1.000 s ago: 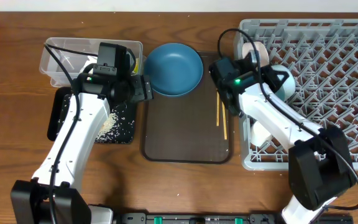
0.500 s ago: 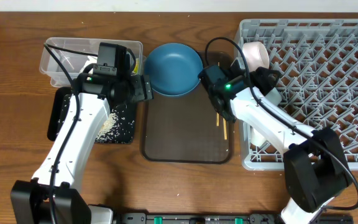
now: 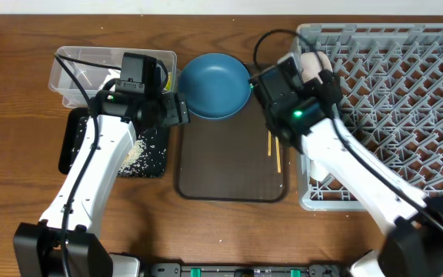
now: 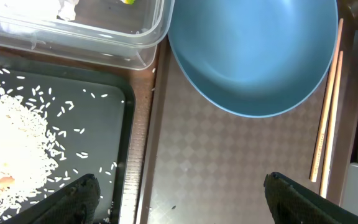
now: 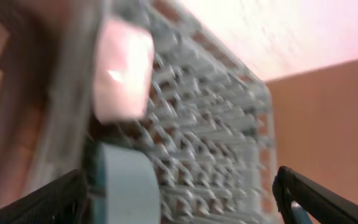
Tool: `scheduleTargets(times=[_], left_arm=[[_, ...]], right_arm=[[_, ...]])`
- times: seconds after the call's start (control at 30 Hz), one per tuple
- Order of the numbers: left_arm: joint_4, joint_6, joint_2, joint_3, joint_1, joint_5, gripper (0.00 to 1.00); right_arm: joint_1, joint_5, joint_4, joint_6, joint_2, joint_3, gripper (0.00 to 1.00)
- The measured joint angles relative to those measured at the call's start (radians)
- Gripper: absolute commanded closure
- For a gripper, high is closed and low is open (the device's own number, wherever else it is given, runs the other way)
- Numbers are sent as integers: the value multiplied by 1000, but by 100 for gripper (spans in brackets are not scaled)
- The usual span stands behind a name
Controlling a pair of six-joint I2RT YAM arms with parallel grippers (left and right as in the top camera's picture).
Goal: Sort waste into correct bins and load items into the dishwasher rack
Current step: 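Reach right gripper to the blue plate rim on the tray, then lift the blue plate and carry it into the rack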
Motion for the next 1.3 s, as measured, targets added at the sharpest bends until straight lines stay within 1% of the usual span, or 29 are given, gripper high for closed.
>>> scheduleTargets(times=[0.07,0.13,0.2,0.3,0.37,0.4,0.5,0.6,0.7,0.8,0.93,1.07,1.2,1.3], left_arm=[[0,0,0,0,0,0,13],[0,0,0,0,0,0,13],[0,0,0,0,0,0,12],[0,0,0,0,0,0,13],[0,0,0,0,0,0,12],[0,0,0,0,0,0,13],[0,0,0,0,0,0,12],[0,0,0,0,0,0,13],[0,0,0,0,0,0,12],[0,0,0,0,0,0,12],[0,0,0,0,0,0,12],[0,0,0,0,0,0,12],[0,0,0,0,0,0,12],[0,0,0,0,0,0,12]], right_arm=[[-2,-98,53,11,-31,1,26],[-7,-225,110,63,-51,3,21],[-10,-342,144,130,-56,4,22],[-9,-507,186,257,-45,4,30],[-9,-577,221,338,-25,4,36],[-9,-599,241,377,-8,4,38],[-10,-644,295,475,68,6,39],[-11,-695,312,555,166,11,42],[-24,-762,284,614,263,38,45],[-42,-799,237,653,345,103,48],[-56,-819,224,676,407,173,51],[-62,-826,231,687,442,196,56],[-66,-830,230,697,482,196,63],[-71,-836,225,707,503,196,71]])
